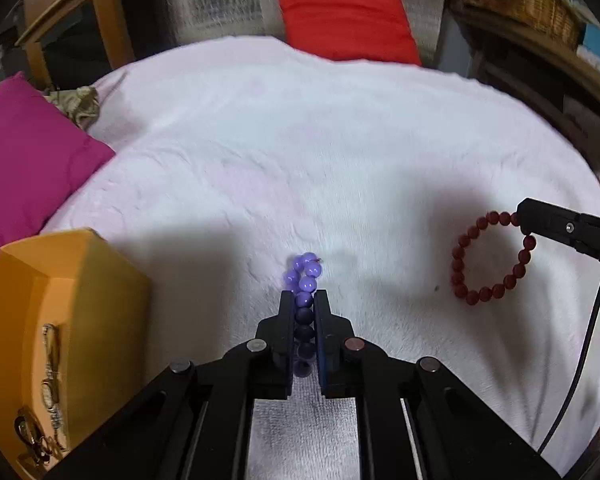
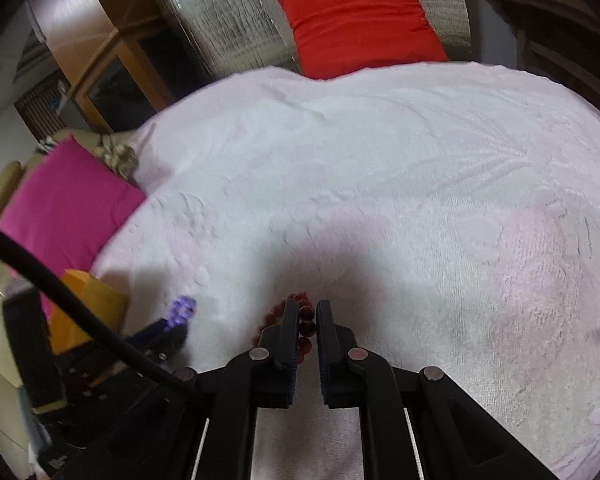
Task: Organize jewelry
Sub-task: 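Carry purple and red bracelets into the orange box and open both tools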
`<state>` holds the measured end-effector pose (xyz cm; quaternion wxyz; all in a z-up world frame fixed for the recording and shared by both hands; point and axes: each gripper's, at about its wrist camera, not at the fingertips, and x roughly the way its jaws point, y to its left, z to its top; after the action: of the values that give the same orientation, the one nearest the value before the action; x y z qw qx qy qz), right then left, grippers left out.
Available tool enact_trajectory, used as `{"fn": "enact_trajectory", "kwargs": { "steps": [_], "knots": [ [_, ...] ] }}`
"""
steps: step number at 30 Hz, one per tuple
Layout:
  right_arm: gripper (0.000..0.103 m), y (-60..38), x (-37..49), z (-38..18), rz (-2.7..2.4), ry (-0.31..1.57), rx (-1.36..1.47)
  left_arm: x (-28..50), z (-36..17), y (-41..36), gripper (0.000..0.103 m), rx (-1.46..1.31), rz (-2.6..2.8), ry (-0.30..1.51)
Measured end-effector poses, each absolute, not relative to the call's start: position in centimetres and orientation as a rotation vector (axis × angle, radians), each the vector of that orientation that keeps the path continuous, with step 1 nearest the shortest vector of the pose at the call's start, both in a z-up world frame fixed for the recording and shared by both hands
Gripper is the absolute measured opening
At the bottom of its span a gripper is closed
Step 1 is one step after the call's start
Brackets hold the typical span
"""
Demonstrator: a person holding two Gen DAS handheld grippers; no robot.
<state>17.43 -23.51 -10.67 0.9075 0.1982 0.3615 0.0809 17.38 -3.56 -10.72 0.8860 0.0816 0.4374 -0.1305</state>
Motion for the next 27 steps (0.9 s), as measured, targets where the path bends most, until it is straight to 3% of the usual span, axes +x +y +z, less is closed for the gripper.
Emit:
{"fn": "enact_trajectory", "kwargs": {
  "steps": [16, 27],
  "knots": [
    [0.010, -21.1, 13.5, -5.5, 0.399, 0.505, 0.498, 12.1, -1.6, 0.9, 0.009, 0.049, -0.284, 0.655],
    [0.010, -16.5, 12.6, -4.1, 0.518, 0.464, 0.484, 10.3, 0.0, 6.2, 0.009, 0.068, -0.056, 0.595]
  ]
}}
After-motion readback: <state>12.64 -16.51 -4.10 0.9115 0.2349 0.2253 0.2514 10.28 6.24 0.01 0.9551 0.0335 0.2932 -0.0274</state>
